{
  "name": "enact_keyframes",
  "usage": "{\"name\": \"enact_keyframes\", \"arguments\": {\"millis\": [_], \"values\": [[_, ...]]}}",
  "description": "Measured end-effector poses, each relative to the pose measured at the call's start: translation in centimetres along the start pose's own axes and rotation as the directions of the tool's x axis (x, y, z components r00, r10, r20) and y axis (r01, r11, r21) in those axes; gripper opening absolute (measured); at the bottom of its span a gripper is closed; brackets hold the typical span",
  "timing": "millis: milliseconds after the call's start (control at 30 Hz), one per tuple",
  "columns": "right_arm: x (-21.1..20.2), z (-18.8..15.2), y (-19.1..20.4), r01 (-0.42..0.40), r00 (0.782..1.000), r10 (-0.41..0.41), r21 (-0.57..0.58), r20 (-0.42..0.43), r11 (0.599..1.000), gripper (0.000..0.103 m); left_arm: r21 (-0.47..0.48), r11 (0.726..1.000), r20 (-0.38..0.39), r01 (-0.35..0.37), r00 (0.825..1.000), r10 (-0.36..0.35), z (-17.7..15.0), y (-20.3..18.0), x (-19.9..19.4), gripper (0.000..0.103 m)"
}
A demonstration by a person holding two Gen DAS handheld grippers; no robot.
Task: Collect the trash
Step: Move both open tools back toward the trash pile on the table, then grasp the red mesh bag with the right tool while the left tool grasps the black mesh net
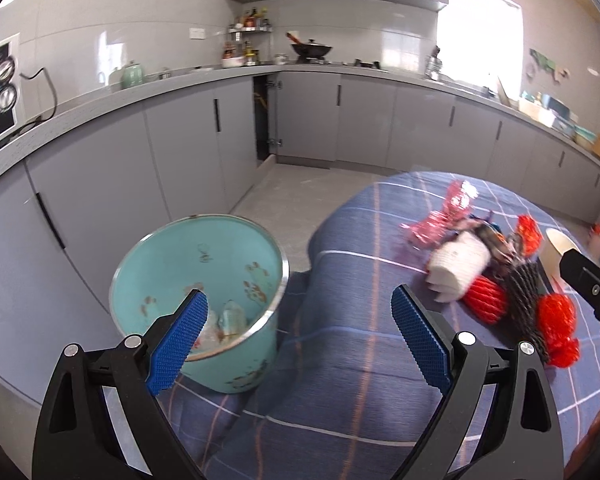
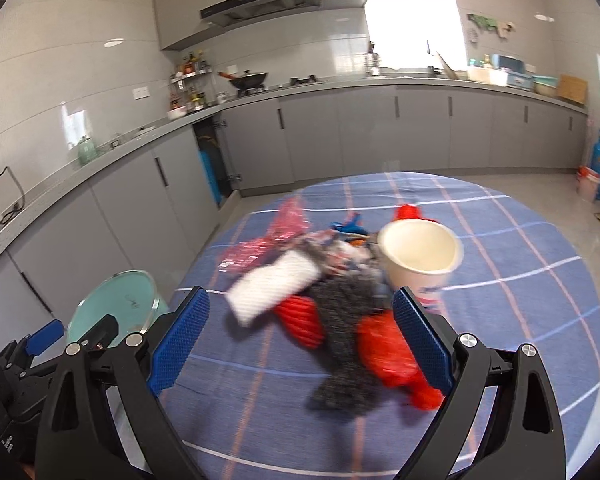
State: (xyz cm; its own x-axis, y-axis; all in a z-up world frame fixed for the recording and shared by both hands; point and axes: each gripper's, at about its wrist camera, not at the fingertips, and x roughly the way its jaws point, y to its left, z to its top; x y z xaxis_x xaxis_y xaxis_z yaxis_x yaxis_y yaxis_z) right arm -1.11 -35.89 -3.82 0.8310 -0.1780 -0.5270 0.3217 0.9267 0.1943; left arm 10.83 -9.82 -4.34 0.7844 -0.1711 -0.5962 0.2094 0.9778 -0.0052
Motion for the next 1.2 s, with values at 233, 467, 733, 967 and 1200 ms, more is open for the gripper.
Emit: {"name": "enact_keyframes", "arguments": {"millis": [233, 467, 733, 967, 1200], "values": [[-0.7, -1.3, -5.3, 0.077, 0.997, -0.075, 0.045, -0.032, 0.996, 0.091, 0.067, 0.995, -0.033, 0.076, 0.997, -0.074, -1.2, -3.9, 0.4, 0.092], [0.5, -2.7, -7.8, 0.069, 0.993, -0.061, 0.08, -0.101, 0.994, 0.078, 0.12, 0.986, -0.059, 0.116, 0.992, -0.109, -2.4, -6.9, 0.5, 0.092], [3.2, -3.8, -8.7, 0.015, 0.982, 0.007, 0.112, -0.188, 0.994, 0.061, 0.144, 0.983, -0.067, 0.112, 0.992, -0.103, -2.5, -8.0, 0.6, 0.092], [3.1, -3.8, -9.4, -0.023, 0.979, 0.046, 0.116, -0.197, 0.993, 0.021, 0.158, 0.978, -0.073, 0.139, 0.989, -0.129, -2.4, -9.2, 0.7, 0.092], [-0.5, -2.5, -10.7, -0.019, 0.993, 0.034, 0.125, -0.113, 0.992, 0.016, 0.174, 0.963, -0.082, 0.204, 0.978, -0.193, -2.3, -12.1, 0.3, 0.092]]}}
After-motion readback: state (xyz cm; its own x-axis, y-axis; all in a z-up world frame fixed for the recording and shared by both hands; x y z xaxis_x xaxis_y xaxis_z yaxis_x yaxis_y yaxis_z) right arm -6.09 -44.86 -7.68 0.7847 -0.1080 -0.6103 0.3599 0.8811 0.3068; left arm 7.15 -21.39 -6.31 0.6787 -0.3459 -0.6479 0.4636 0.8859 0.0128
